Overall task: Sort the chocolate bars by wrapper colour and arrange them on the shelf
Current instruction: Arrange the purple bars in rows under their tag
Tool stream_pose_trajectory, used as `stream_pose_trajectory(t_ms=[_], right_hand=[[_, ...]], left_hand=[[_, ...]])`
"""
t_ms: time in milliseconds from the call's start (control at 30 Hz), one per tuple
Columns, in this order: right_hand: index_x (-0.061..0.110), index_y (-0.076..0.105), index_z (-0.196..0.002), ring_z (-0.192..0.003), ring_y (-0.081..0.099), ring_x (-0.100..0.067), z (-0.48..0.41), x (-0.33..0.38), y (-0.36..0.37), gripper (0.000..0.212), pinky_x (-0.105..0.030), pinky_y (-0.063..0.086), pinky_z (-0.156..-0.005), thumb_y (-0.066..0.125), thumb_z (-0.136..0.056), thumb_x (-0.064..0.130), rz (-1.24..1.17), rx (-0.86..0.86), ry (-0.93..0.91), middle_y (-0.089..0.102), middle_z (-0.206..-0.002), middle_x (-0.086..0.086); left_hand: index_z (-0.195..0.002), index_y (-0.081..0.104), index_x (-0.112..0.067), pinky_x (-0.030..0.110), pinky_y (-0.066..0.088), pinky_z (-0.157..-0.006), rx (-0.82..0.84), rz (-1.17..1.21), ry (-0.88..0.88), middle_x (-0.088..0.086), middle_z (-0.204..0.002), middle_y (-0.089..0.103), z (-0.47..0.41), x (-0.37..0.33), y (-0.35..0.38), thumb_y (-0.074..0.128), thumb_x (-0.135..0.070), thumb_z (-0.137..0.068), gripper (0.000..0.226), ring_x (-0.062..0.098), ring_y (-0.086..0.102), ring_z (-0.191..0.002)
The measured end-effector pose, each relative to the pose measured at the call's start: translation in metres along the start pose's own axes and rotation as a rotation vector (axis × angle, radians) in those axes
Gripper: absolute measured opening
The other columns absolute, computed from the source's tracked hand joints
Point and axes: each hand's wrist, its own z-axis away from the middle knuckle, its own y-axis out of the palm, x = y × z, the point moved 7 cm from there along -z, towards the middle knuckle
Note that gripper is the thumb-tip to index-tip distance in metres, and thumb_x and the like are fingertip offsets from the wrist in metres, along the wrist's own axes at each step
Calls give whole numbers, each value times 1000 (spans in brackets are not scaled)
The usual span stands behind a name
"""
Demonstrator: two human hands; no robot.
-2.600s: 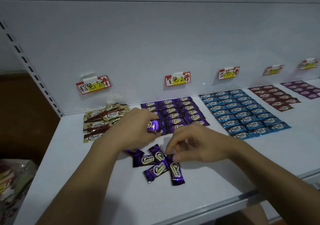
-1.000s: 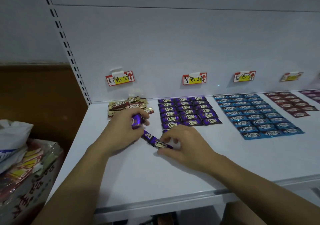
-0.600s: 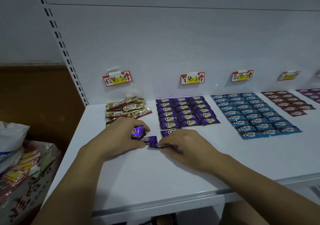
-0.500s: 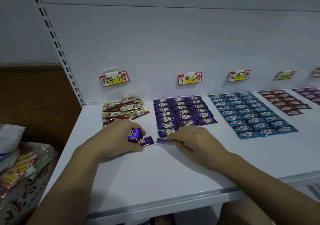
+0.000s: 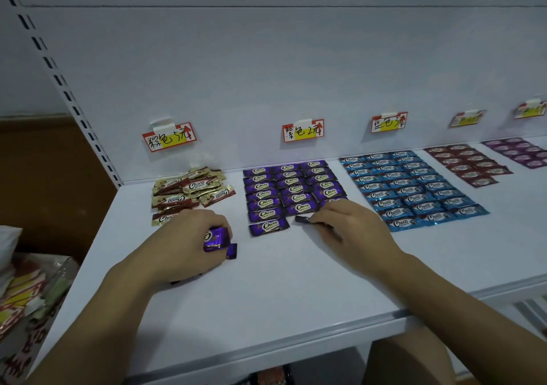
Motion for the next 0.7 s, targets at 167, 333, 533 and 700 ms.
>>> stream_pose_trajectory(t_ms=[167, 333, 533, 700], right_hand=[[24, 77, -101, -90, 66, -20, 1, -5, 8, 13, -36, 56, -69, 75, -88, 20, -32, 58, -1, 69, -98, 7], [22, 78, -99, -88, 67, -21, -1, -3, 9, 16, -36, 57, -68, 76, -85, 14, -35, 63, -25, 70, -97, 4], [21, 77, -100, -89, 67, -23, -4, 3, 9, 17, -37, 57, -65, 75, -85, 13, -6, 65, -50, 71, -99, 4], [19, 77, -101, -87, 67, -23, -4, 5, 8, 19, -37, 57, -64, 77, -84, 11, -8, 50, -48, 71, -99, 4]], left_hand=[[-102, 65, -42, 22, 55, -78, 84, -36, -1, -22, -98, 62, 0, 3, 3, 78, -62, -73, 38, 1, 58, -93], [-102, 61, -40, 20, 53, -81, 82, -92, 49, -21, -99, 60, 0, -3, 7, 71, -57, -84, 27, 2, 56, -94], [-97, 53, -40, 23, 54, -70, -25, -2, 26, -18, -92, 62, 0, -11, 1, 70, -49, -88, 21, -1, 61, -82], [-110, 44, -47, 31, 55, -74, -71, -11, 0, -23, -96, 60, -4, -24, 6, 73, -58, -82, 42, 5, 60, -81]])
